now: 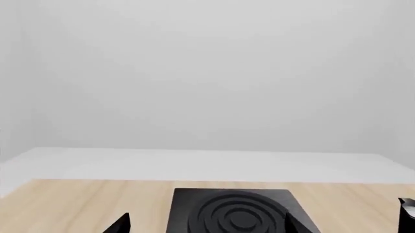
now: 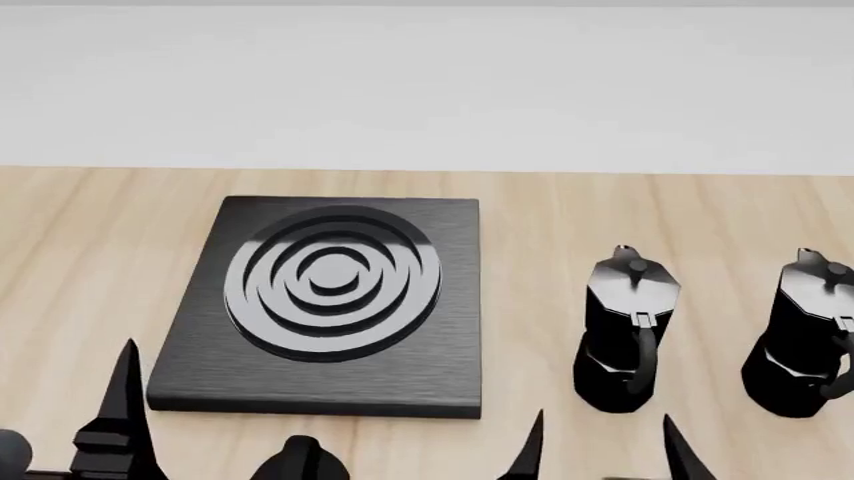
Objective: Put the right moka pot on the stove.
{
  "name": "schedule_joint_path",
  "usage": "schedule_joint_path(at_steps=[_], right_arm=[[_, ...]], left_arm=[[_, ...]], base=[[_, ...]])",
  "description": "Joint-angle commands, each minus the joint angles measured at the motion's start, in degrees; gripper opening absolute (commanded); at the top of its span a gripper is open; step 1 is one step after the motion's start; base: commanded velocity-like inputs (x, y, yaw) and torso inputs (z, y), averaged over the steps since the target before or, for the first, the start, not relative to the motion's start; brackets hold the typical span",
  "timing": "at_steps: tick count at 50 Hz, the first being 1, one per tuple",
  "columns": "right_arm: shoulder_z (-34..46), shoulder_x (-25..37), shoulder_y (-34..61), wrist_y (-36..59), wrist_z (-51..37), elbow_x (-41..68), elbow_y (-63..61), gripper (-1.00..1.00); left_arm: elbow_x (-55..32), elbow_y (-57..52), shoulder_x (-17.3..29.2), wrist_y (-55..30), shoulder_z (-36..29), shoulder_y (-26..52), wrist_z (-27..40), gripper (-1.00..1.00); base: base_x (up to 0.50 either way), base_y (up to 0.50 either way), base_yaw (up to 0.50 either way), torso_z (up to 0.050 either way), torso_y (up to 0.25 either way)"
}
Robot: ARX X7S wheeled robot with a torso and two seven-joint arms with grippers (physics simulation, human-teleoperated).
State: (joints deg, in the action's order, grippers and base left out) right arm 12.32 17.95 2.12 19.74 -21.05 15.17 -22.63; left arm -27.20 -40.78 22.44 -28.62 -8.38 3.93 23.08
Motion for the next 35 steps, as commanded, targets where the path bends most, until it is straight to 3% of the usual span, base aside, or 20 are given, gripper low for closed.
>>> schedule_joint_path(at_steps=[1,35], right_arm=[[0.21,0.09,0.09,-0.08,-0.19,0.09,0.29,1.0],[0.62,0.4,0.42,-0.82,-0.34,0.74,1.35,1.0]], left_arm=[[0.35,0.16,0.15,0.8,-0.28,-0.43,0.04,1.0],[-0.23,0.77,0.45,1.26,-0.49,-0.28,0.51,1.0]], base=[[0.0,0.0,0.0,0.0,-0.082],[0.0,0.0,0.0,0.0,-0.123]])
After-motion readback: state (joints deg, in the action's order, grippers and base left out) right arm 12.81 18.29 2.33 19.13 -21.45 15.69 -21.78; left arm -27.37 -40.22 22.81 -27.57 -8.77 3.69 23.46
